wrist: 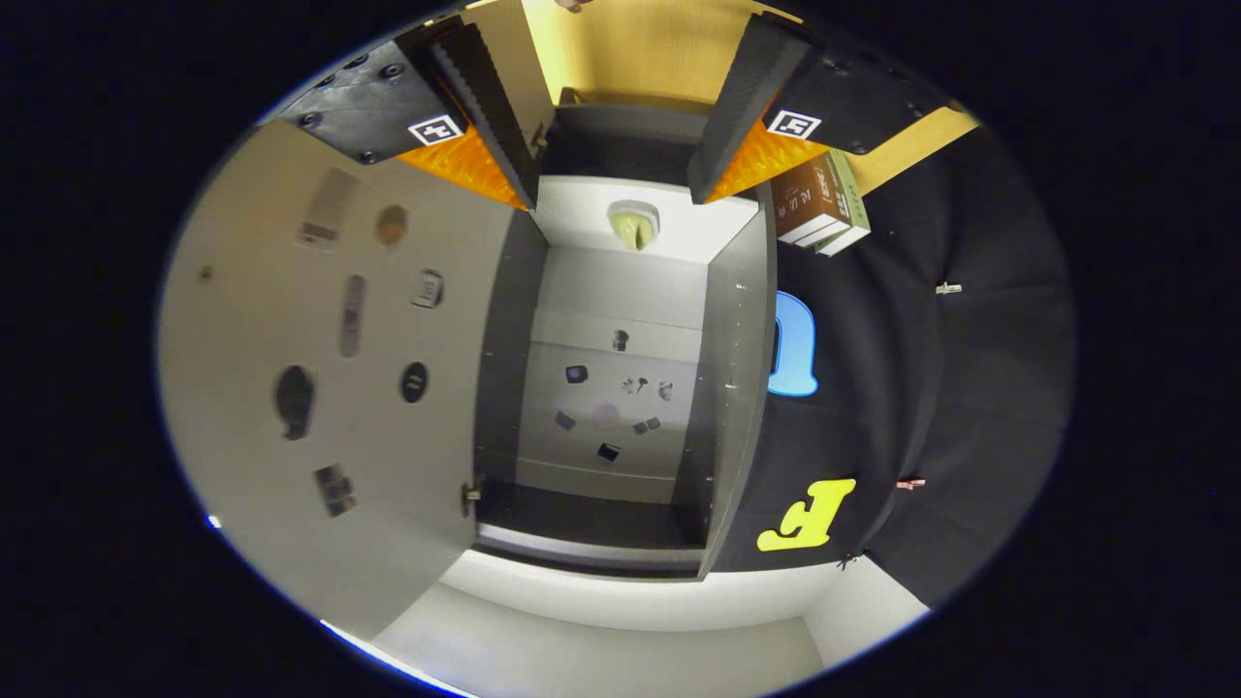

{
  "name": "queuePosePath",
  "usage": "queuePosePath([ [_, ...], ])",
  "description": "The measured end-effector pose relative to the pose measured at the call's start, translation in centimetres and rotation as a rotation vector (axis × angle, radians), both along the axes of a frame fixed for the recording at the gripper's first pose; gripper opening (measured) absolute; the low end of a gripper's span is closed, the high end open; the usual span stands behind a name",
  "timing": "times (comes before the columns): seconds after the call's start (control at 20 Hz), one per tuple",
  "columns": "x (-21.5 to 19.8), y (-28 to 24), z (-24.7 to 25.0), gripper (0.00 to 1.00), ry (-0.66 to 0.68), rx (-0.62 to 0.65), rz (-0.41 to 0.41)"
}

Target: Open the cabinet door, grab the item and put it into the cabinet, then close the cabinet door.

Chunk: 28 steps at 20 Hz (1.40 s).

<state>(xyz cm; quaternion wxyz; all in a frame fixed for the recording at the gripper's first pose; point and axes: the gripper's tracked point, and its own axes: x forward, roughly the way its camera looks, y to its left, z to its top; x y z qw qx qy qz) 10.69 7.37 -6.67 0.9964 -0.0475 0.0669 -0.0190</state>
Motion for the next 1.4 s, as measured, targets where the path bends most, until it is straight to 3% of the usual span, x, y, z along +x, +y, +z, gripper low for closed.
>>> queuePosePath([
  [0.35, -10.9, -3.4, 1.6, 0.97, 0.0, 0.029, 0.05],
  [0.5, -13.8, -7.8, 2.2, 0.97, -0.003, 0.003, 0.01],
  [0.7, -16.5, -12.9, 1.7, 0.97, 0.006, 0.077, 0.002],
  [1.05, -16.8, -21.5, 1.7, 0.97, -0.001, 0.156, 0.048],
  [1.25, -14.8, -22.6, 2.0, 0.97, 0.003, 0.259, 0.133],
  [1.4, -12.3, -23.1, 1.0, 0.98, 0.01, 0.241, 0.164],
])
